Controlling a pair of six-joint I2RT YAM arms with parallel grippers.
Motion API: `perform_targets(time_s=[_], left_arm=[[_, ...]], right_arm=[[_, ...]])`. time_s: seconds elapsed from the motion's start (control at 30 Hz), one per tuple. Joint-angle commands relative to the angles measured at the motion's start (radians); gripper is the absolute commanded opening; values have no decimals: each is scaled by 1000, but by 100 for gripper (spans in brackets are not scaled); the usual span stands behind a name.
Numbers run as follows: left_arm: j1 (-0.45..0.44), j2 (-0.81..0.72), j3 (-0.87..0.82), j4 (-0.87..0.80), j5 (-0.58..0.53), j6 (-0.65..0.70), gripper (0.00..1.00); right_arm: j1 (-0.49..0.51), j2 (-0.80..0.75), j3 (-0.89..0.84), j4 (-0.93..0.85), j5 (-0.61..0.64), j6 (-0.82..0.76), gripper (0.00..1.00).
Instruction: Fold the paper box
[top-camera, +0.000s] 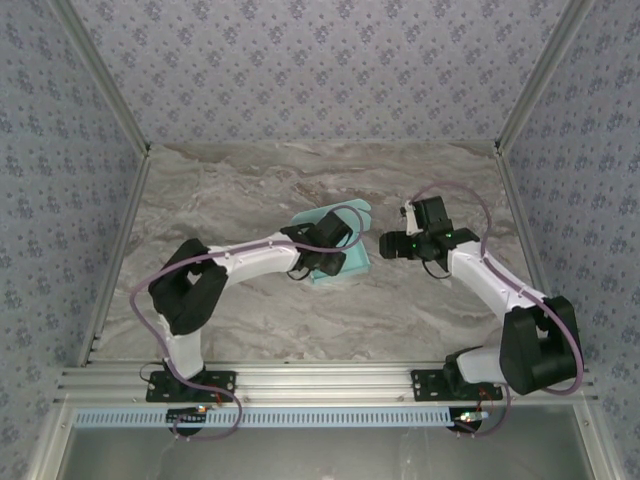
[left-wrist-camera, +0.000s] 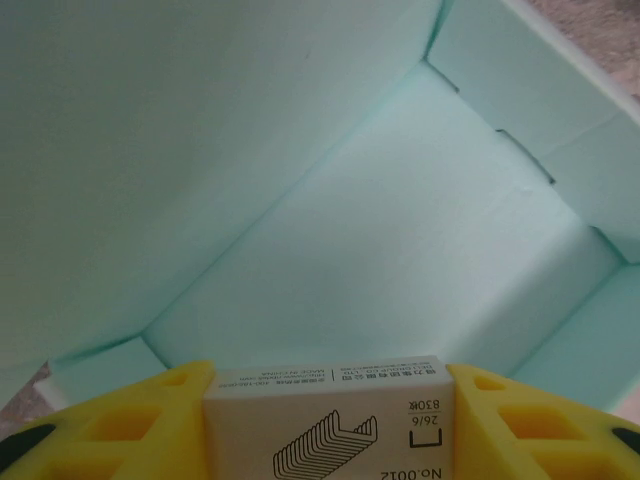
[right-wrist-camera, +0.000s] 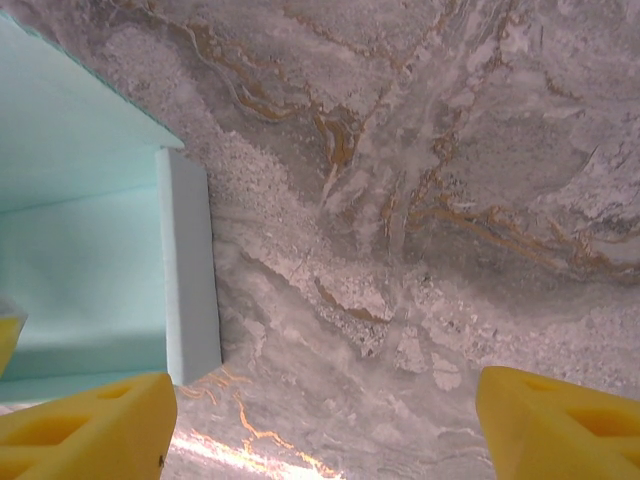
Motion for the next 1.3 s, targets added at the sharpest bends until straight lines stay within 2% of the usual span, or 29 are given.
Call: perform_targets(time_s=[0.0,0.27,0.57,0.83,0.93,1.07,1.27], left_arm=[[8,38,52,16,7,21,53],[17,79,84,35,20,21,62],[17,16,76,38,51,19,68],[15,-189,-44,84,179,30,69],[15,-305,-117,116,175,55,69],[29,-455,-190,110,115,102,70],[174,-601,-267,67,122,98,74]], right_arm=[[-6,-15,-20,-15,-9,-6,81],[-5,-8,-19,-7,-24,2,81],[-3,-24,-30,-8,-20,2,81],[9,-92,-44,58,-42,-38,80],[19,-104,-54,157,-51,-57,77],[24,-80,-53,287,-95,-129,76],[17,47,5,383,-201,-264,75]])
